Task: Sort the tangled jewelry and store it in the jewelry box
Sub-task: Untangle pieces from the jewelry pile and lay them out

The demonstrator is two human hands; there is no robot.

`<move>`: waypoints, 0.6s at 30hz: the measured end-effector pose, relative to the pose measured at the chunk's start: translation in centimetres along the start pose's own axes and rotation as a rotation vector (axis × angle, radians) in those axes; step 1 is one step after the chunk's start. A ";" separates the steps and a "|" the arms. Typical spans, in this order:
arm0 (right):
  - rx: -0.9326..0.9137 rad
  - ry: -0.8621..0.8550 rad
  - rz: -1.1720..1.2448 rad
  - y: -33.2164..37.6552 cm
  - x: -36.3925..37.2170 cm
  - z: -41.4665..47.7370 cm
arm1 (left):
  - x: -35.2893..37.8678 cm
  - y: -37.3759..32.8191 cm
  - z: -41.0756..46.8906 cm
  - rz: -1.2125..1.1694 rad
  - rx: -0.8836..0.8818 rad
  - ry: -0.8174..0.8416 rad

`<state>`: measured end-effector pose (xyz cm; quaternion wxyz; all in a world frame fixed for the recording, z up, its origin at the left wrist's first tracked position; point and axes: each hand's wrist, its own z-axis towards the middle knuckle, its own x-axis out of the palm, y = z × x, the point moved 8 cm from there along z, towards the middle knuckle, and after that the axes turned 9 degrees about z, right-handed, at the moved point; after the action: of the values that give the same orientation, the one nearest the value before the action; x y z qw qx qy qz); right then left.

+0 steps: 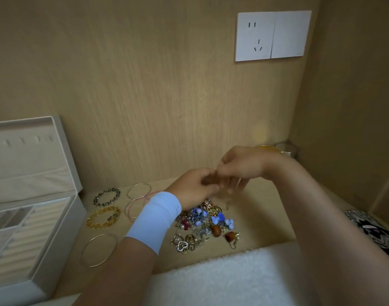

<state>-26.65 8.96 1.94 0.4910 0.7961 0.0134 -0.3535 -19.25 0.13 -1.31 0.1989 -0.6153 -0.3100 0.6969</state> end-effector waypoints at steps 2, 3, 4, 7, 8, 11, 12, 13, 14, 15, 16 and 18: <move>-0.089 -0.059 0.141 0.9 -0.7 -0.2 | -0.3 -0.5 -0.1 -0.221 0.013 -0.002; -0.123 -0.097 0.201 1.2 -1.1 -0.3 | -0.6 -0.6 -0.2 -0.307 0.012 0.005; -0.159 -0.128 0.268 1.5 -1.4 -0.3 | -0.9 -0.8 -0.4 -0.370 0.013 0.012; -0.254 -0.162 0.452 2.4 -2.0 -0.6 | -2.3 -1.4 -0.9 -0.414 0.013 0.005; -0.280 -0.158 0.491 2.8 -2.0 -0.7 | -2.8 -1.6 -1.0 -0.398 0.011 0.001; -0.351 -0.137 0.572 3.8 -1.8 -1.0 | -3.8 -2.2 -1.6 -0.376 -0.002 0.034; -0.369 -0.146 0.587 4.0 -1.9 -1.1 | -4.0 -2.4 -1.7 -0.390 -0.005 0.058; -0.381 -0.164 0.593 4.2 -2.1 -1.2 | -4.2 -2.4 -1.9 -0.409 -0.009 0.086; -0.389 -0.190 0.590 4.2 -2.3 -1.3 | -4.3 -2.4 -2.1 -0.429 -0.016 0.113; -0.392 -0.222 0.576 4.2 -2.6 -1.4 | -4.4 -2.4 -2.3 -0.444 -0.026 0.132; -0.395 -0.258 0.547 4.3 -3.0 -1.5 | -4.7 -2.3 -2.4 -0.459 -0.036 0.141; -0.411 -0.328 0.460 4.3 -3.6 -1.8 | -5.4 -2.0 -2.6 -0.483 -0.051 0.139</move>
<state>-26.80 9.32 7.88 0.7033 0.5956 -0.1746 -0.3466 -16.00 -1.51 3.87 0.3648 -0.5748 -0.4510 0.5771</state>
